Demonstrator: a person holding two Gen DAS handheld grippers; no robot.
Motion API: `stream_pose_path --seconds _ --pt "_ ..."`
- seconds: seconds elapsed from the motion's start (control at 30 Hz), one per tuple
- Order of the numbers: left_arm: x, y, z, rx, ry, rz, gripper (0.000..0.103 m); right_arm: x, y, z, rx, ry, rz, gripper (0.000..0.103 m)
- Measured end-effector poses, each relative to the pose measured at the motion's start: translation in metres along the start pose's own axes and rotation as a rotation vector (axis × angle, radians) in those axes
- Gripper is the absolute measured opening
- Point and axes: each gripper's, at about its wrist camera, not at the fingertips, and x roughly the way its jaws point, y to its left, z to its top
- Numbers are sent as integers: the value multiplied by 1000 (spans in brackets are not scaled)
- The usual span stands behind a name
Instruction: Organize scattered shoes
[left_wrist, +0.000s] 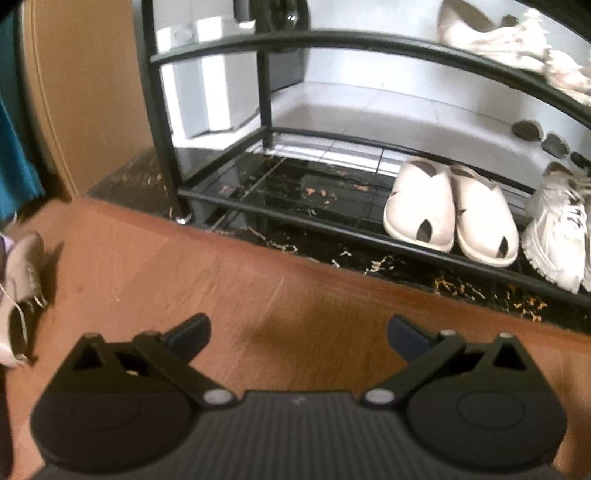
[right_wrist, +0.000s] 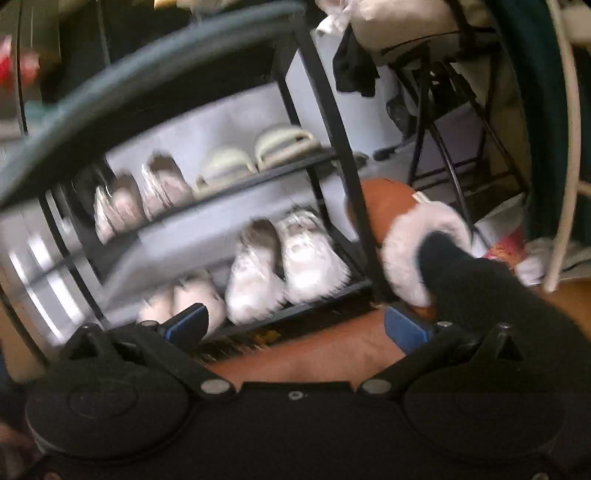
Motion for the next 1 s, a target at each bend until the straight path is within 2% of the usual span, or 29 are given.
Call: stream_pose_path --seconds 0.07,0.13,0.27,0.5,0.63,0.83,0.9,1.0 --pt "-11 2 -1 -10 -16 5 102 1 6 -6 -57 4 -3 103" --pt "-20 3 0 -19 -35 16 102 4 11 -14 -83 52 33 103" --pt "-39 9 2 -62 -85 28 102 2 13 -19 -92 62 65 103" --pt "-32 8 2 -52 -51 73 102 -5 -5 -15 5 39 59 103" --pt "-31 8 1 -38 -36 75 102 -4 -20 -15 108 21 66 103" --pt "-31 23 1 -115 -20 92 102 5 -24 -18 160 51 50 103" --pt "-34 30 3 -151 -41 121 102 7 -24 -19 160 58 52 103" --pt "-46 44 8 -187 -123 190 102 12 -26 -20 176 66 57 103"
